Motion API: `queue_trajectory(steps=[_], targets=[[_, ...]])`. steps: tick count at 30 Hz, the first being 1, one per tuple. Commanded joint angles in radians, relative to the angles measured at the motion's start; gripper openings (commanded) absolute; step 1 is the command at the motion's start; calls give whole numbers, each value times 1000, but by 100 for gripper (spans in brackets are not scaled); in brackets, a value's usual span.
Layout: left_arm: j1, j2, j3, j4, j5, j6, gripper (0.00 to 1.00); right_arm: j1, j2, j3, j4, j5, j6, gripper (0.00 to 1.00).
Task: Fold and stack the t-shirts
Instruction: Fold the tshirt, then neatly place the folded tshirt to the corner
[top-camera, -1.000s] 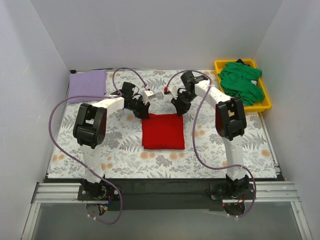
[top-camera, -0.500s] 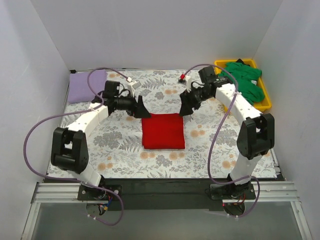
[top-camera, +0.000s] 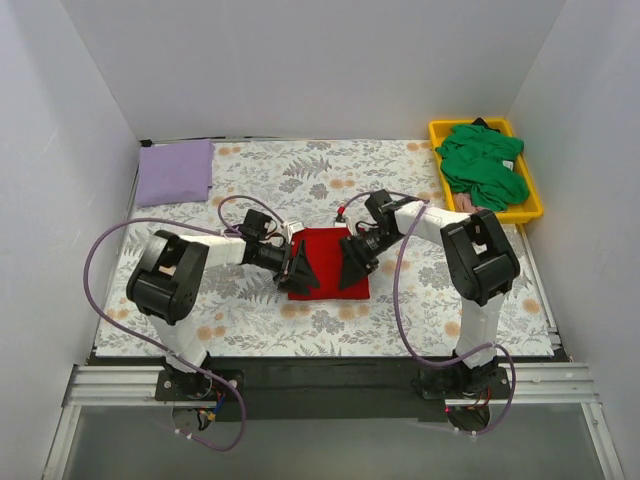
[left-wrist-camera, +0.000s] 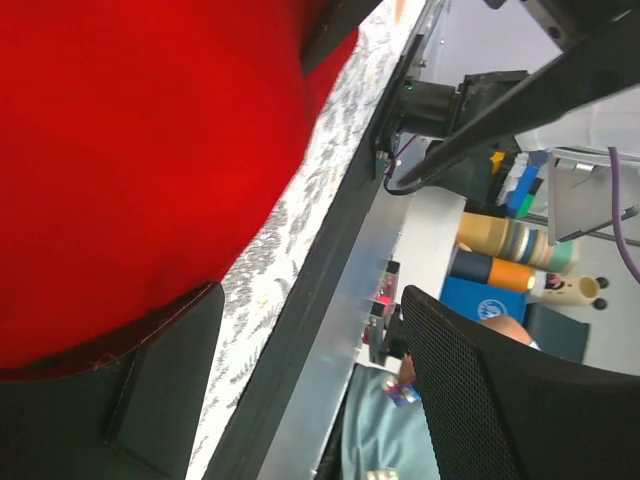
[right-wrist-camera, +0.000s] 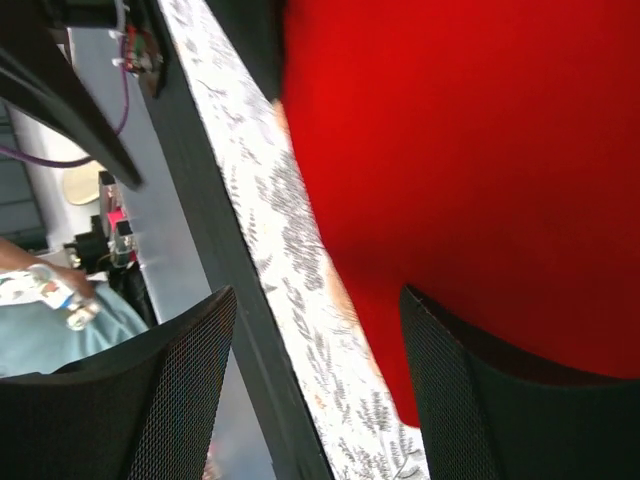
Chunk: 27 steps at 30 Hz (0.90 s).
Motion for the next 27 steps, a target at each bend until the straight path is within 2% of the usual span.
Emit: queue_trajectory(steps=[1, 8, 11, 14, 16, 20, 23, 25, 27], targets=[[21, 53, -13, -14, 5, 3, 71, -16, 55, -56, 39, -11, 3, 73], [138, 139, 0, -80, -50, 68, 72, -94, 117, -112, 69, 91, 3, 72], [143, 124, 39, -169, 2, 176, 72, -122, 73, -106, 59, 139, 16, 72], [152, 50, 85, -330, 16, 359, 72, -122, -19, -85, 15, 128, 0, 73], [190, -65, 79, -396, 17, 428, 73, -122, -108, -70, -14, 111, -33, 73], [296, -238, 77, -419, -16, 412, 82, -111, -242, -19, -10, 177, -76, 73], [373, -318, 106, -410, -114, 331, 83, -51, -283, 19, 21, 349, -109, 71], [423, -350, 102, -352, -186, 231, 83, 31, -294, 41, 59, 498, -122, 68], [469, -338, 126, -404, -234, 180, 83, 134, -296, 47, 100, 591, -140, 66]])
